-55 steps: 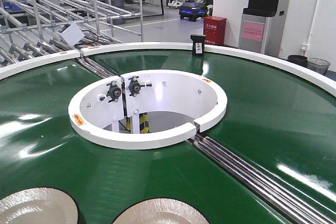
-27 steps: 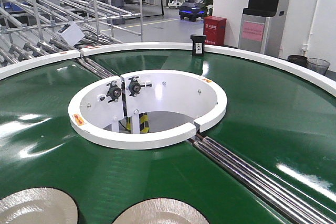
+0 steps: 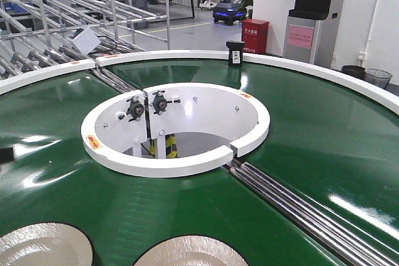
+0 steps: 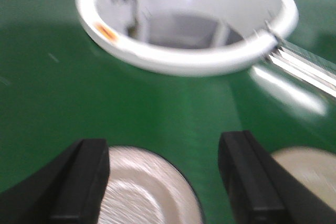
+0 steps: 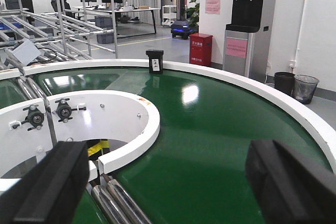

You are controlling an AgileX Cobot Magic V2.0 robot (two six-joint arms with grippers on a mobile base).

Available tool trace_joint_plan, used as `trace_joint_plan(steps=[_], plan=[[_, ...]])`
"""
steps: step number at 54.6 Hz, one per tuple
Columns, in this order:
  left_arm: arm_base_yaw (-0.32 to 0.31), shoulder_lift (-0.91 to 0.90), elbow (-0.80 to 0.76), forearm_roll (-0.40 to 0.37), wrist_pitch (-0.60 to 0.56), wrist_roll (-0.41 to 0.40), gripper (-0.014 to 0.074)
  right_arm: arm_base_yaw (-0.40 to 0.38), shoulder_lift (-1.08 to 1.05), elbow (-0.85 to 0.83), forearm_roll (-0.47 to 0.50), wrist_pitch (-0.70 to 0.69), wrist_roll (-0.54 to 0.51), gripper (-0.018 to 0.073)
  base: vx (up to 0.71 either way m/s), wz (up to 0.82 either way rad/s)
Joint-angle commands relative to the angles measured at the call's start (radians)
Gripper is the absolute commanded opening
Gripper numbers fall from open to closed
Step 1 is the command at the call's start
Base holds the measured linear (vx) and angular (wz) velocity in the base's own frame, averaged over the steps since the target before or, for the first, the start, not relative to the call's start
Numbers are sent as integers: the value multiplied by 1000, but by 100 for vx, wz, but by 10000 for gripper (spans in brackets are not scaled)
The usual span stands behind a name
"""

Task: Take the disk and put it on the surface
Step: 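Lower both grippers onto the rims of the two cream plates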

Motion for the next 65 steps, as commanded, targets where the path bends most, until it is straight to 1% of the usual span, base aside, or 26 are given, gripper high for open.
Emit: trace_joint_plan(steps=[1, 2, 4, 7, 8, 10, 13, 22, 26, 28, 33, 37, 43, 48, 53, 58, 61, 65], plan=[[-5, 117, -83, -240, 69, 159, 515, -3, -4, -35, -1, -87, -3, 609, 0, 0], [-5, 138, -92, -279, 87, 183, 514, -3, -4, -35, -1, -87, -3, 606, 0, 0], [-5, 192, -116, -385, 129, 245, 514, -3, -4, -35, -1, -87, -3, 596, 0, 0], [5, 270, -148, -477, 174, 293, 514, -3, -4, -35, -1, -87, -3, 583, 0, 0], [10, 297, -160, -494, 187, 299, 514, -3, -4, -35, -1, -87, -3, 579, 0, 0], [29, 338, -179, -506, 203, 298, 514, -3, -4, -35, -1, -87, -3, 575, 0, 0], [76, 391, -201, -502, 219, 279, 514, -3, -4, -35, -1, -85, -3, 573, 0, 0], [313, 501, -202, -471, 240, 281, 514, -3, -4, -35, -1, -78, -3, 573, 0, 0], [415, 538, -202, -470, 250, 291, 514, -3, -4, -35, -1, -75, -3, 573, 0, 0], [457, 552, -202, -470, 261, 314, 514, -2, -4, -35, -1, -71, -3, 573, 0, 0], [519, 580, -202, -471, 279, 403, 512, 2, -4, -35, -3, -66, -3, 573, 0, 0], [543, 608, -202, -473, 278, 468, 511, 23, 2, -35, -10, -66, -12, 573, 0, 0], [557, 666, -202, -475, 289, 548, 511, 63, 15, -35, -10, -61, -12, 573, 0, 0], [557, 719, -202, -482, 342, 659, 511, 71, 29, -35, -10, -54, -12, 573, 0, 0], [557, 762, -202, -502, 381, 742, 511, 79, 35, -35, -10, -49, -12, 573, 0, 0], [557, 800, -202, -511, 415, 785, 511, 79, 35, -35, -10, -50, -12, 573, 0, 0], [557, 822, -202, -520, 461, 808, 503, 79, 35, -35, -10, -51, -12, 573, 0, 0], [557, 851, -202, -548, 535, 834, 464, 79, 35, -35, -10, -51, -18, 573, 0, 0]])
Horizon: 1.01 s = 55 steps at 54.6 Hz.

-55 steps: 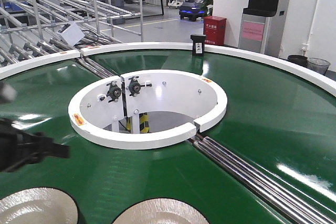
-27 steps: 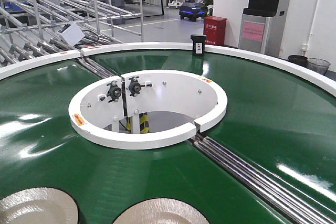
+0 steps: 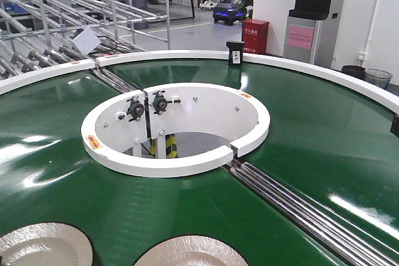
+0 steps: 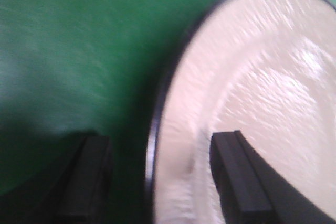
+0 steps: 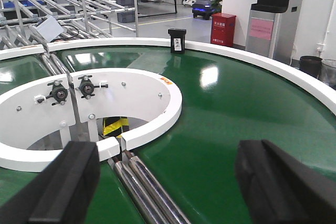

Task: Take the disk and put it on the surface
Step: 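Lower both grippers onto the rims of the two cream plates, then grip each plate rim and lift both plates upright off the conveyor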

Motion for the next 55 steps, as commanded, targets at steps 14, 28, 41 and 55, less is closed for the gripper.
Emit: trace_joint_plan(steps=[14, 28, 41, 55], plan=[[-1, 10, -28, -146, 184, 27, -10, 1, -4, -35, -9, -82, -14, 573, 0, 0], [-1, -25, -28, -309, 184, -22, -10, -1, -4, -35, -9, -82, -8, 573, 0, 0], [-1, -166, -28, -641, 184, -25, -8, -1, -4, -35, -9, -82, -8, 573, 0, 0], [-2, -323, -28, -846, 184, -232, -4, -1, -4, -35, -9, -82, -8, 573, 0, 0]])
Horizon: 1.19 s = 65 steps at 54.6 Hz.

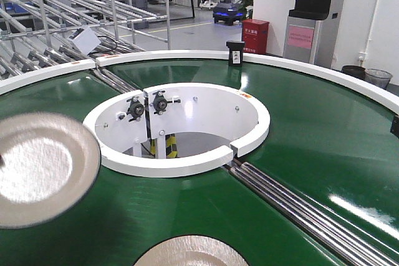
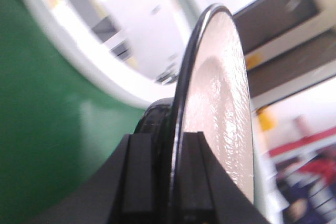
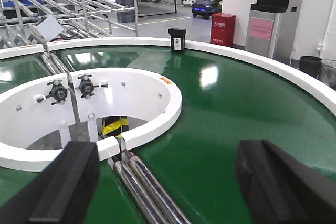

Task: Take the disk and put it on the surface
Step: 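Grip each plate rim and lift both plates upright off the conveyor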

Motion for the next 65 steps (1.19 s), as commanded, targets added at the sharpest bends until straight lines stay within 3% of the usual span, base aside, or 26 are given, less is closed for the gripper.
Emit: trace_joint_plan(steps=[1, 11, 19, 24, 27, 28, 31, 43, 54, 60, 65], plan=[[-5, -97, -26, -173, 100, -94, -4, -1, -4, -35, -9, -82, -6, 573, 0, 0], [-31, -187, -26, -147, 97, -102, -1, -2, 18, -35, 102, 29, 80, 568, 0, 0], [-72, -247, -26, -141, 89, -105, -1, 0, 162, -35, 300, 238, 58, 536, 0, 0], [-100, -284, -24, -126, 81, -105, -1, 0, 287, -37, 501, 333, -103, 515, 0, 0], [-115, -302, -23, -107, 69, -105, -1, 0, 365, -38, 656, 393, -260, 508, 0, 0], [-138, -323, -23, -70, 38, -117, -1, 0, 522, -38, 958, 476, -536, 508, 0, 0], [-139, -326, -23, -73, 34, -137, -1, 0, 600, -38, 1073, 500, -618, 508, 0, 0], [-139, -324, -23, -73, 10, -157, -1, 19, 769, -38, 1226, 527, -753, 508, 0, 0], [-139, -323, -23, -73, -13, -157, -1, 138, 881, -40, 1357, 484, -838, 503, 0, 0], [-139, -323, -23, -73, -22, -158, -1, 184, 922, -40, 1481, 486, -914, 450, 0, 0], [-139, -323, -23, -73, -25, -164, -1, 200, 948, -40, 1541, 490, -949, 347, 0, 0]])
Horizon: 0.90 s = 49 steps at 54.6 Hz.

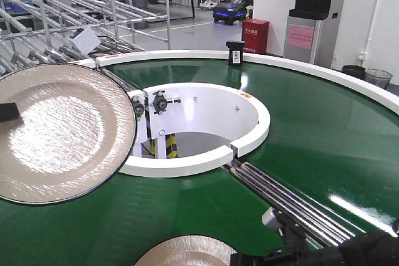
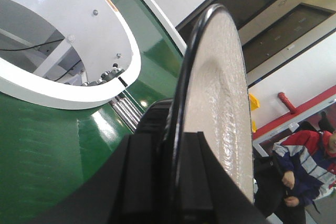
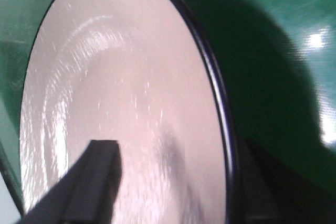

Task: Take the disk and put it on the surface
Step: 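Grip each plate rim and lift both plates upright off the conveyor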

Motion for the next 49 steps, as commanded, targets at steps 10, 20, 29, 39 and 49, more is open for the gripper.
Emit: trace_joint_plan(steps=[10, 20, 29, 39, 49], plan=[[-6, -42, -31, -146, 15, -25, -1, 8, -5, -27, 133, 61, -87, 62, 0, 0], [-5, -42, -31, -136, 16, -39, -1, 5, -56, -27, 133, 61, -92, -11, 0, 0], [-13, -45, -13, -122, 27, -65, -1, -49, -212, -27, 141, 57, -37, -9, 0, 0], [-26, -93, 150, -153, 16, -42, -1, -251, -462, -27, 127, 77, 90, -9, 0, 0], [-49, -152, 282, -205, 20, -15, -1, -470, -673, -27, 104, 202, 184, -9, 0, 0]])
